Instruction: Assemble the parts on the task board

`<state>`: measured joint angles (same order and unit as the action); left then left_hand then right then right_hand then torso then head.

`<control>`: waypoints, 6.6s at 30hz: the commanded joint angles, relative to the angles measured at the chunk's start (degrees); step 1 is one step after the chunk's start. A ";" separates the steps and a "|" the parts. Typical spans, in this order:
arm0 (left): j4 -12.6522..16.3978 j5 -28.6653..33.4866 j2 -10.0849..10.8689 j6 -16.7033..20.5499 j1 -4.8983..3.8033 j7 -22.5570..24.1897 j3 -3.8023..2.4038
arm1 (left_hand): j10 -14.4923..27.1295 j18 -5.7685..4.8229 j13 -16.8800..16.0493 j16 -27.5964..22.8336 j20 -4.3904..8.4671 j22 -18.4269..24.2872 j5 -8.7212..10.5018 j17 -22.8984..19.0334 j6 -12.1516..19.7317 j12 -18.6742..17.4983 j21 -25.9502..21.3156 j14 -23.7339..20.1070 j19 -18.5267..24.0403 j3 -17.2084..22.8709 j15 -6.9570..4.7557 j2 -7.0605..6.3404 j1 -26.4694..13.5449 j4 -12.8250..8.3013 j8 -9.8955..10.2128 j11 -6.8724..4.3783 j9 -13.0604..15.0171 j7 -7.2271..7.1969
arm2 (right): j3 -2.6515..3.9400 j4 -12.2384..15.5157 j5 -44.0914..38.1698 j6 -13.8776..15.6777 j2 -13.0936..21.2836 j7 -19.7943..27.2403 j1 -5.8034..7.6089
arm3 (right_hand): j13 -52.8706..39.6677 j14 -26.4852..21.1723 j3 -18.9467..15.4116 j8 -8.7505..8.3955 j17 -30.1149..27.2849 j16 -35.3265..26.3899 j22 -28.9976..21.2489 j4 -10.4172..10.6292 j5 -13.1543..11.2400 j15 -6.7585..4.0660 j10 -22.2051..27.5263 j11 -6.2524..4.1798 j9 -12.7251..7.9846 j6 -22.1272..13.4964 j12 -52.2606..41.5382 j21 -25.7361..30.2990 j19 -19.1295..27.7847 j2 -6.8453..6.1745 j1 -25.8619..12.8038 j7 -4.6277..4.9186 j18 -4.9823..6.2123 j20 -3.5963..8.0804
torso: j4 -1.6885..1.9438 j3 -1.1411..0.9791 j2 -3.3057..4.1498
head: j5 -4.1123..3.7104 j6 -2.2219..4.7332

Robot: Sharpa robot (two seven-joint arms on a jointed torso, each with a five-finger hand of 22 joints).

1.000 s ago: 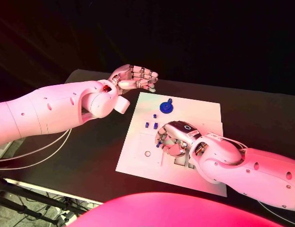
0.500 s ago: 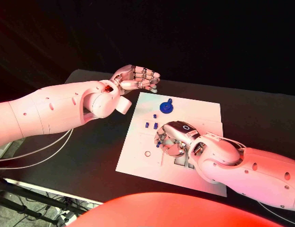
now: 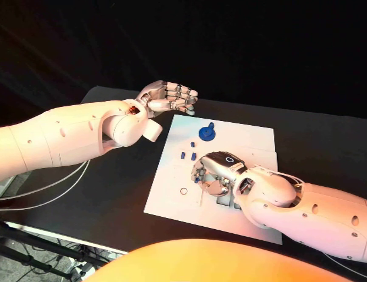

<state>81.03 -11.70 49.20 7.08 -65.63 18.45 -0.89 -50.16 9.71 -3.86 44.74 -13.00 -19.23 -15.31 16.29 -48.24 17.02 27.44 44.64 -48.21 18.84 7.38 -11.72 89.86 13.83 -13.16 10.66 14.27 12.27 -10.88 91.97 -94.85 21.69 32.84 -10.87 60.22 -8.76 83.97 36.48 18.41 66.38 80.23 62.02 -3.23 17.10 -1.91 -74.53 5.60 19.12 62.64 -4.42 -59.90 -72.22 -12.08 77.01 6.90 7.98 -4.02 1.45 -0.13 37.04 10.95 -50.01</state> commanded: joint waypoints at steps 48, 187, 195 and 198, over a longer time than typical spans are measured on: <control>0.99 -3.08 2.22 1.28 -0.04 1.68 -0.05 | 0.24 0.43 -0.09 -0.12 0.08 -0.33 -0.12 -0.20 -0.12 0.16 0.12 0.33 -0.01 0.92 0.10 0.01 0.28 -0.26 -0.37 -0.28 0.06 0.77 | 0.15 6.64 7.78 -5.76 17.58 -3.66 9.51 | 1.44 1.64 -26.41 -8.68 2.19 2.26 -3.49 8.09 0.62 3.64 24.00 1.12 -0.79 -14.45 -11.62 7.06 -0.68 0.60 3.74 0.34 -0.14 -3.45 | -0.14 0.01 0.00 | -5.98 1.79; -0.01 -2.20 -0.49 -0.25 -0.05 -0.38 -0.03 | 0.15 0.36 -0.05 -0.08 0.13 -0.77 0.03 -0.33 -0.22 0.38 0.47 0.52 0.12 1.92 0.12 0.55 -0.60 0.21 -0.71 -0.22 -0.02 0.90 | -0.20 4.04 4.06 -1.63 -2.12 0.25 0.24 | 2.90 2.60 4.28 -2.85 5.27 3.85 7.09 4.85 -0.02 0.15 4.03 -2.84 2.58 -0.71 -16.40 -1.00 -3.01 -0.19 5.31 0.23 -1.18 0.05 | -0.06 0.08 -0.01 | 1.48 0.01; 0.00 -2.23 -0.43 -0.28 -0.05 -0.45 -0.03 | 0.15 0.37 -0.05 -0.05 0.13 -0.81 0.03 -0.34 -0.15 0.41 0.49 0.53 0.14 2.02 0.12 0.52 -0.70 0.25 -0.71 -0.22 -0.05 0.91 | -0.28 3.83 4.09 -2.21 -2.14 0.25 0.15 | 2.89 2.60 4.32 -2.86 5.30 3.86 7.09 4.77 -0.03 0.15 4.01 -2.83 2.59 -0.72 -16.35 -0.97 -2.98 -0.17 5.22 0.24 -1.17 0.06 | -0.03 0.05 0.02 | 1.57 0.01; 0.01 -2.24 -0.40 -0.28 -0.05 -0.47 -0.03 | 0.15 0.37 -0.05 -0.05 0.13 -0.81 0.03 -0.34 -0.15 0.41 0.49 0.53 0.14 2.02 0.12 0.52 -0.70 0.25 -0.71 -0.22 -0.05 0.91 | -0.32 3.75 4.09 -2.34 -2.21 0.23 0.07 | 2.89 2.60 4.32 -2.86 5.30 3.86 7.09 4.77 -0.03 0.15 4.01 -2.83 2.59 -0.72 -16.35 -0.97 -2.98 -0.17 5.22 0.24 -1.17 0.06 | -0.01 0.03 0.03 | 1.62 0.01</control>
<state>80.94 -14.17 48.87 7.70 -65.65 17.77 -0.88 -49.97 9.71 -3.89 44.74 -13.00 -19.98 -15.31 16.04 -48.24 17.26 27.68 44.85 -48.21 20.57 7.58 -11.42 89.56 13.99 -13.61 10.44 14.29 12.27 -11.07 95.80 -90.20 20.86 30.73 -11.17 60.48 -3.50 84.03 40.80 15.29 71.70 83.79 69.09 1.80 16.91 -1.24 -61.71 7.58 21.65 61.47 -18.59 -60.89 -75.20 -12.89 82.29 7.12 7.07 -4.10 1.41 -0.06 37.04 12.52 -50.00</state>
